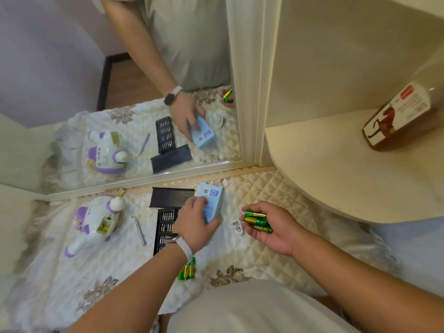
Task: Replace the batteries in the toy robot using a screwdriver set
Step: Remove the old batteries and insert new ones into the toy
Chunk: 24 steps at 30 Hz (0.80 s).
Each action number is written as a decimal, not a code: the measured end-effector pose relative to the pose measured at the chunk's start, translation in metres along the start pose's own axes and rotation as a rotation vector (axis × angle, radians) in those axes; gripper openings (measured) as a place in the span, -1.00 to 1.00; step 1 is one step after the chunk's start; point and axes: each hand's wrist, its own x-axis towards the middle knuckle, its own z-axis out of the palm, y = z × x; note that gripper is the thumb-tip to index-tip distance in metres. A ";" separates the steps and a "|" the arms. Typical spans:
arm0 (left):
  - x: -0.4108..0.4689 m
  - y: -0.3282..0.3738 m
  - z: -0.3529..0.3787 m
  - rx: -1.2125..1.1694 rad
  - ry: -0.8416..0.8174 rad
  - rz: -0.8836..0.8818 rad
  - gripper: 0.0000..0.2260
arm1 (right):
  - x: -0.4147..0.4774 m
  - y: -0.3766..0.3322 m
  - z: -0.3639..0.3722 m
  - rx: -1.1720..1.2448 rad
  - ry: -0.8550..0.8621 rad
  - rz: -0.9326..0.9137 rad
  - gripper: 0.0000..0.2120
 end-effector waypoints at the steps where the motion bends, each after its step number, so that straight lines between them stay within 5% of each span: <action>1: -0.006 -0.001 -0.007 -0.037 0.030 0.025 -0.57 | -0.001 0.000 0.004 -0.013 -0.012 -0.005 -0.84; 9: -0.052 -0.024 -0.059 -0.196 0.166 0.332 -0.59 | -0.021 0.004 0.039 -0.162 -0.134 -0.070 -0.84; 18: -0.075 -0.054 -0.091 -0.013 0.182 0.511 -0.60 | -0.038 0.030 0.079 -0.440 -0.223 -0.210 -0.86; 24: -0.082 -0.071 -0.113 0.103 0.231 0.629 -0.61 | -0.038 0.061 0.106 -0.773 -0.134 -0.406 -0.84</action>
